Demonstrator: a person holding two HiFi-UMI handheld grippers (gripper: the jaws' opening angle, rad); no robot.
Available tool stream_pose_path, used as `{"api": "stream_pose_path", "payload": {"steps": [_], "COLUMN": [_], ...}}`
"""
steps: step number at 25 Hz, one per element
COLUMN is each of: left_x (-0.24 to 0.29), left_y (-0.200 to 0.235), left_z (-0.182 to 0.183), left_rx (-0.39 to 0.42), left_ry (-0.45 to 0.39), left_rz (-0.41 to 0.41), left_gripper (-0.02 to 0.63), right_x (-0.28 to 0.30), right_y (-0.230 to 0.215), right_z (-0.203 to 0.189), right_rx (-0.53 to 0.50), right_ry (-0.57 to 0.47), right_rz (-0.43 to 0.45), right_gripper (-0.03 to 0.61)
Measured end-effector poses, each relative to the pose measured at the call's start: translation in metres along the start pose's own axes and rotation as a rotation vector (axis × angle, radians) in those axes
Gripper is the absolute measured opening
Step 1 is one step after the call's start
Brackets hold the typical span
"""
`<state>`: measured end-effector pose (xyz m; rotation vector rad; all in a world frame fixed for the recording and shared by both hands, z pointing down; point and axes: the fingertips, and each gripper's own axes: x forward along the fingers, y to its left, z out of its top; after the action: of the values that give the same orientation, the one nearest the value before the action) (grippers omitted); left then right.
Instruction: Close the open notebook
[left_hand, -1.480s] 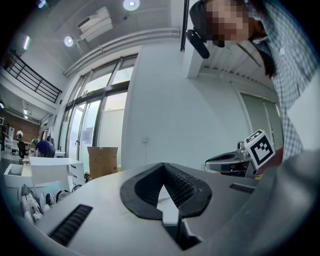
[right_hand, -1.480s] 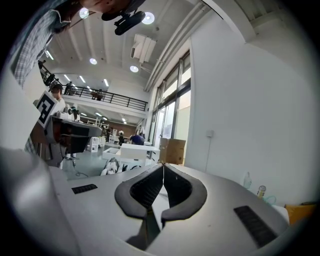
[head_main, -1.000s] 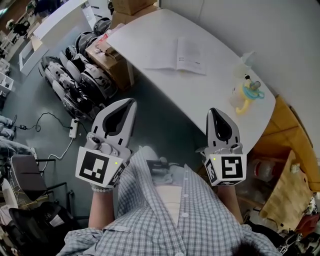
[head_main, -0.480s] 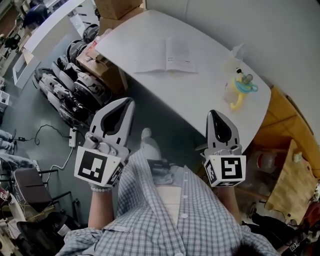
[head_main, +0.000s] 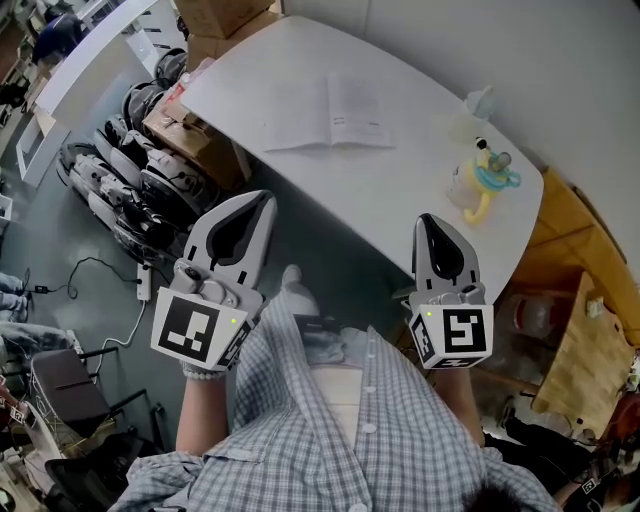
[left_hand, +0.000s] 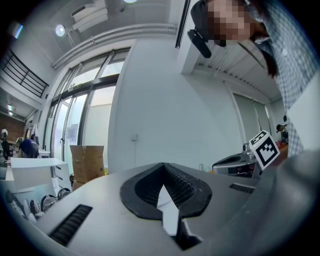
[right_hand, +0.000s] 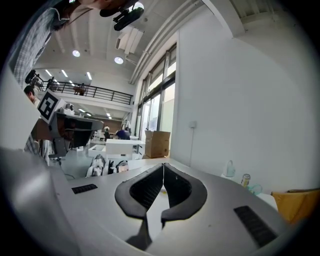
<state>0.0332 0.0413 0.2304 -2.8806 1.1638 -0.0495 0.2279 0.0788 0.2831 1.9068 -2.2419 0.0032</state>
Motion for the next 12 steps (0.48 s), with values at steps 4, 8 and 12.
{"api": "stream_pose_path", "payload": {"steps": [4, 8, 12], "left_x": [0.010, 0.024, 0.038], "left_y": [0.020, 0.043, 0.063], "left_z": [-0.005, -0.008, -0.009], "left_rx": [-0.009, -0.020, -0.022], "left_ry": [0.010, 0.016, 0.017], "left_rz": [-0.010, -0.025, -0.045], "left_gripper": [0.006, 0.006, 0.006], "right_x": [0.024, 0.048, 0.071], "right_y": [0.008, 0.016, 0.019], "right_z": [0.002, 0.007, 0.009], "right_rx": [-0.002, -0.007, -0.007], "right_ry": [0.013, 0.024, 0.035], "right_rz": [0.005, 0.005, -0.006], "right_gripper": [0.020, 0.020, 0.020]}}
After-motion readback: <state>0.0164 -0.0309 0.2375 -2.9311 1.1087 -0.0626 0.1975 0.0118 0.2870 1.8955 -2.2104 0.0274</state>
